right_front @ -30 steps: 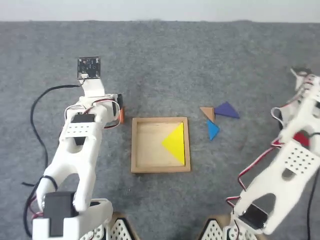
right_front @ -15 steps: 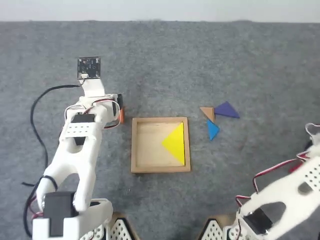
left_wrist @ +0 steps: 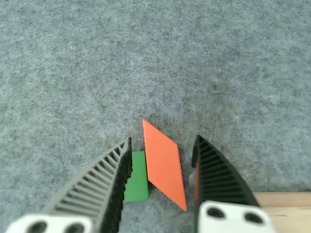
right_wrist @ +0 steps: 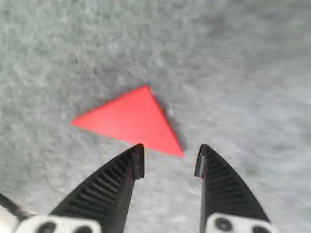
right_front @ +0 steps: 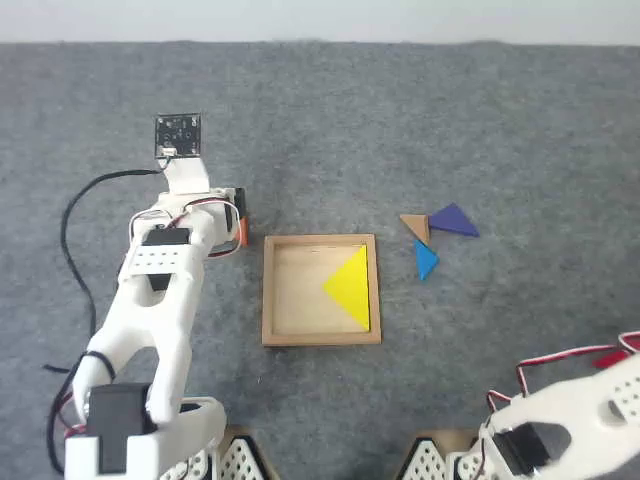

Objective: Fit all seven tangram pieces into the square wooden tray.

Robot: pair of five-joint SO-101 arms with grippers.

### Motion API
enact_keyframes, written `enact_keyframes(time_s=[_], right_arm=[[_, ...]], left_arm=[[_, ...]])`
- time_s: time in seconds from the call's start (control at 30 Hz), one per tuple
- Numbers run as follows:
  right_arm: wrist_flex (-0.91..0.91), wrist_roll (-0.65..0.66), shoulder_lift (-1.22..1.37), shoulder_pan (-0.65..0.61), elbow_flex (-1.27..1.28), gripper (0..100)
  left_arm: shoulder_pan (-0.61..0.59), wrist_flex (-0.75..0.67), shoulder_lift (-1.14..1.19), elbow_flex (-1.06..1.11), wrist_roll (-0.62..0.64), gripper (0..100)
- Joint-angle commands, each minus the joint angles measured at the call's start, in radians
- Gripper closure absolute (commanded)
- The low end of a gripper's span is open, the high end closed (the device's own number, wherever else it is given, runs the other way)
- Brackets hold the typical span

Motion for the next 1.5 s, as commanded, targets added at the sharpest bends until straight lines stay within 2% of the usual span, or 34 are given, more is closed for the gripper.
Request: enact_keyframes(time_s=[0.0,0.17,0.27,0.37,0.47,0.63,0.7,0.77,0.83,0.97,1.1,1.2,1.3,1.47], right_arm=[[0.033,0.155,-0.156,0.004,0.071,81.1],[0.033,0.425,-0.321,0.001,0.325,81.0],[-0.010,0.446,-0.460,0.001,0.493,81.0],[-0.130,0.446,-0.610,-0.015,0.713,81.0],[-0.349,0.434,-0.774,-0.031,1.002,81.0],[-0.932,0.198,-1.043,-0.097,1.458,81.0],[-1.099,0.170,-1.132,-0.128,1.577,81.1],[-1.135,0.272,-1.202,-0.163,1.649,80.9],[-1.096,0.411,-1.244,-0.189,1.677,80.8],[-1.029,0.594,-1.260,-0.188,1.666,79.2],[-1.033,0.858,-1.260,-0.094,1.666,72.9],[-1.033,1.022,-1.259,-0.031,1.671,73.6],[-1.119,1.026,-1.221,-0.012,1.671,75.2],[-1.239,1.025,-1.009,0.013,1.660,74.9]], left_arm=[[0.005,-0.023,-0.005,-0.004,-0.034,80],[0.005,-0.023,-0.005,-0.004,-0.051,80],[0.005,-0.023,-0.005,-0.004,-0.051,80],[0.005,-0.023,-0.005,-0.004,-0.051,80],[0.005,-0.023,-0.005,-0.004,-0.051,80],[0.005,-0.023,-0.005,-0.004,-0.051,80],[0.005,-0.023,-0.005,-0.004,-0.051,80],[0.005,-0.023,-0.005,-0.004,-0.051,80],[0.005,-0.023,-0.005,-0.004,-0.051,80],[0.005,-0.023,-0.005,-0.004,-0.051,80],[0.005,-0.023,-0.005,-0.004,-0.051,80],[0.005,-0.023,-0.005,-0.004,-0.051,80],[0.005,-0.023,-0.005,-0.005,-0.051,80],[0.005,-0.023,-0.005,-0.005,-0.051,80]])
